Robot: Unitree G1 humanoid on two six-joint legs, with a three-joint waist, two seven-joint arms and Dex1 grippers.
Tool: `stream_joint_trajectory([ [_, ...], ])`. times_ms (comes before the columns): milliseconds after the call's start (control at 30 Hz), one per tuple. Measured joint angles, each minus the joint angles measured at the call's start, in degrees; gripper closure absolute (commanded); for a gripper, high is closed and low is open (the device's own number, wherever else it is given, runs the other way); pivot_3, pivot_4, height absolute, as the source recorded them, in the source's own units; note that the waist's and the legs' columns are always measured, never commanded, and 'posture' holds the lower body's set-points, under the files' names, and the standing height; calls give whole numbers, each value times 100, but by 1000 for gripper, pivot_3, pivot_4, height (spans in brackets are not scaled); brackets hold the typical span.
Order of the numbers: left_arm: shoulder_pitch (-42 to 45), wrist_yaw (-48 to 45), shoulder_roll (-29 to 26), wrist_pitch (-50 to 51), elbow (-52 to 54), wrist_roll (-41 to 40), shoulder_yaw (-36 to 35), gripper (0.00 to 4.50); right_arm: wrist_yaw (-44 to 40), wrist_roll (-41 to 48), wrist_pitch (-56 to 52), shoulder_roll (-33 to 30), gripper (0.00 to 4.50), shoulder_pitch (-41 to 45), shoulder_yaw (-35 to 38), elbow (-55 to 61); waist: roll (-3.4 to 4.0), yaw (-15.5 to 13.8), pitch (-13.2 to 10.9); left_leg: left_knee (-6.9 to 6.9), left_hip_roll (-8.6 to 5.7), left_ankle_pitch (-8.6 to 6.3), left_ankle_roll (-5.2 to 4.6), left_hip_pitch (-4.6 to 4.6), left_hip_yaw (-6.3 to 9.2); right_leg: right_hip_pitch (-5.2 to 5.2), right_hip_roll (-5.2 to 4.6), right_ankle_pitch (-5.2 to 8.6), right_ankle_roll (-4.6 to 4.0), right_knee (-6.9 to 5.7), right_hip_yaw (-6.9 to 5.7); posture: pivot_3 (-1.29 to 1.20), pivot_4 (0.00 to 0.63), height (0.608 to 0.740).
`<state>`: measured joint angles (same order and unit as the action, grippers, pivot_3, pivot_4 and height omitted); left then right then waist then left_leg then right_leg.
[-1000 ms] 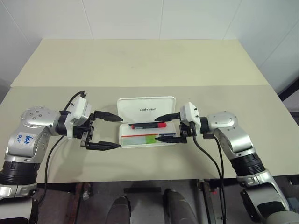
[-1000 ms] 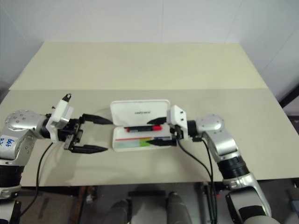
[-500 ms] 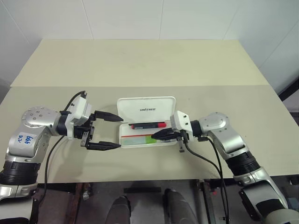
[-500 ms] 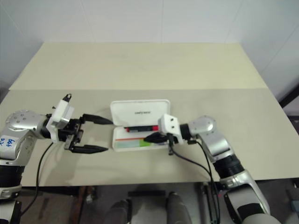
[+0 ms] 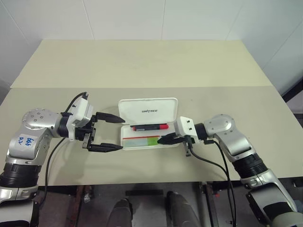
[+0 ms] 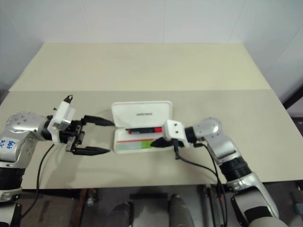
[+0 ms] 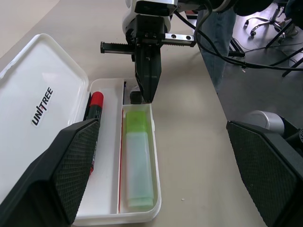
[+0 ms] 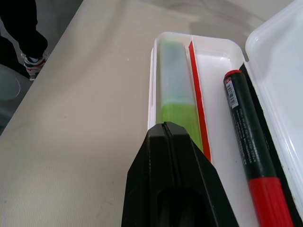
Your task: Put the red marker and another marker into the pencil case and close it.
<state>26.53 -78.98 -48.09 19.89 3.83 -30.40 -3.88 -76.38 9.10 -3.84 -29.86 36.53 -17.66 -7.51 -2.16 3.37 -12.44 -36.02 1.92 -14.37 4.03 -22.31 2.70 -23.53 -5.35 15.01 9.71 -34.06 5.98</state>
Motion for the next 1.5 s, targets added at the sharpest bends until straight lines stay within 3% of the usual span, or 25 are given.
stream_joint_trajectory([
  [567, 0, 42, 1, 5, 20, 0, 42, 0, -30, -176, 118, -132, 4483, -18, -2, -340, 0, -4, 0, -1, 0, 0, 0, 0, 0, 0, 0, 0, 0, 0, 0, 0, 150, 740],
  [833, 1, 43, 13, 5, 19, -1, 50, 0, -78, 613, -579, -126, 4483, -30, 337, 118, 0, -5, 0, 0, 0, 0, 0, 0, 0, 0, 0, 0, 0, 0, 0, 0, 150, 740],
  [933, 2, 42, 14, 5, 17, -1, 50, 0, 18, 863, -897, -100, 3918, -24, 505, 357, 1, -9, 0, -1, 0, 0, 0, 0, 0, 0, 0, 0, 0, -1, 0, 0, 150, 740],
  [1267, 7, -62, -2, -47, -49, 2, 41, 0, 54, 1307, -1269, -1037, 271, -719, 1253, 1210, 1, -40, -1, 2, 0, -3, 0, -7, 0, -1, -2, 2, -1, 14, -2, 0, 150, 740],
  [1300, 6, -64, -2, -71, -83, 5, 38, 0, 89, 1321, -1255, -1125, 61, -834, 1421, 1209, 1, -38, -1, 1, 0, -3, 0, -7, 0, -1, -2, 2, -1, 14, -2, 0, 150, 740],
  [1500, 17, -62, 2, -167, -281, 13, 27, 0, 190, 1536, -1235, -1558, 61, -1293, 2130, 1415, 2, -15, -1, 1, 1, -3, 0, -3, 0, 0, -1, 6, -8, 12, -1, 0, 150, 740],
])
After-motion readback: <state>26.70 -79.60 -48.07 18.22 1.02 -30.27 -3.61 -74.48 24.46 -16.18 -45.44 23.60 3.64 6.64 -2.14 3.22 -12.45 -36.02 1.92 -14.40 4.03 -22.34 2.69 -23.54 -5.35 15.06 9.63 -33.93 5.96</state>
